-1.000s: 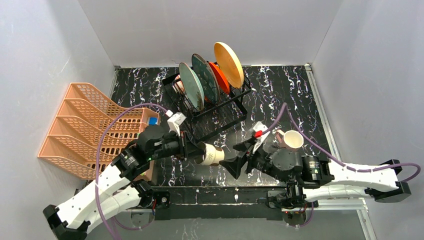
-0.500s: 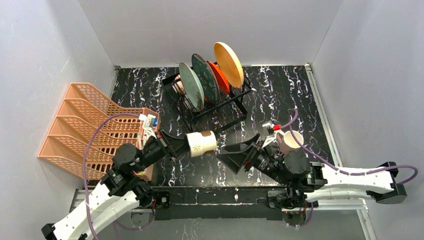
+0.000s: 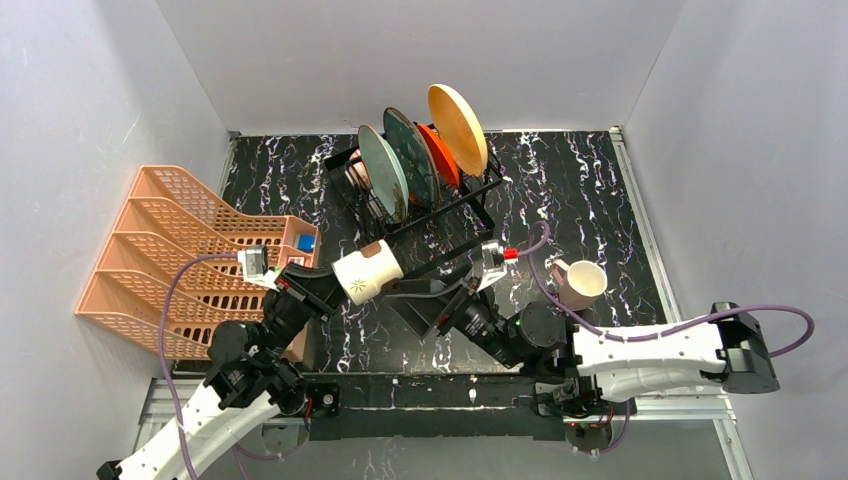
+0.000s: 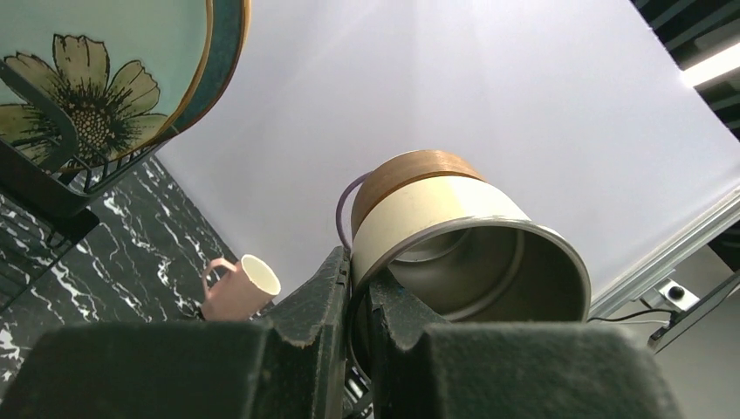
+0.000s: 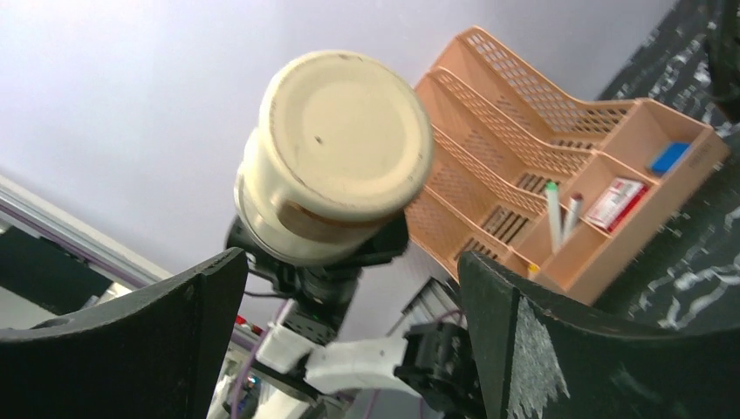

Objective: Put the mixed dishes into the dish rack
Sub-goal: Pick up the cup at the corner of the board.

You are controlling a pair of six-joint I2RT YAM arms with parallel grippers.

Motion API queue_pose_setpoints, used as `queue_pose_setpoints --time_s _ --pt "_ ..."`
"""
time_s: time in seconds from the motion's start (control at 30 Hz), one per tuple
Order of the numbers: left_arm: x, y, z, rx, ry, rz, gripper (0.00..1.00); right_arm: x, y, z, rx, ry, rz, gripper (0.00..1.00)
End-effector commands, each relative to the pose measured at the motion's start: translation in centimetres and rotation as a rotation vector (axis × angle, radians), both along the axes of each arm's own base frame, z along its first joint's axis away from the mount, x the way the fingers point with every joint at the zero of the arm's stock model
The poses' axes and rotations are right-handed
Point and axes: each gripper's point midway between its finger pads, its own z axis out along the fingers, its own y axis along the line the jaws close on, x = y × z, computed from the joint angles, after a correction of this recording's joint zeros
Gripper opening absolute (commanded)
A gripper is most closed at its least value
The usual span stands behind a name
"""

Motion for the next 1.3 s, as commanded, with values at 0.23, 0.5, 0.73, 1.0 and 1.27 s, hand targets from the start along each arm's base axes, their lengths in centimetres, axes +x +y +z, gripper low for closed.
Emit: queue_pose_setpoints --time_s 0.23,0.5,0.73,1.0,1.27 --pt "-1.5 2.3 3.1 -0.15 -0.213 0.052 0.0 0.4 -0.1 10.2 0.354 -0.091 -0.031 0.99" --pt "-2.4 1.8 3.6 -0.147 -0.306 0.024 0.0 0.9 1.9 11.7 0.374 -0.101 -0.03 0.99" --pt "-1.8 1.8 3.7 -0.153 -0.311 0.051 0.0 0.6 3.1 12.0 0.382 -0.112 0.0 0.96" --pt "-1.2 2.6 4.3 -0.171 -0.305 0.101 0.0 0.4 2.9 10.3 0.367 -0.101 0.012 0.92" --pt "-1.0 2.7 4.7 -0.174 -0.304 0.115 0.0 0.1 2.5 9.9 0.345 -0.107 0.029 0.86"
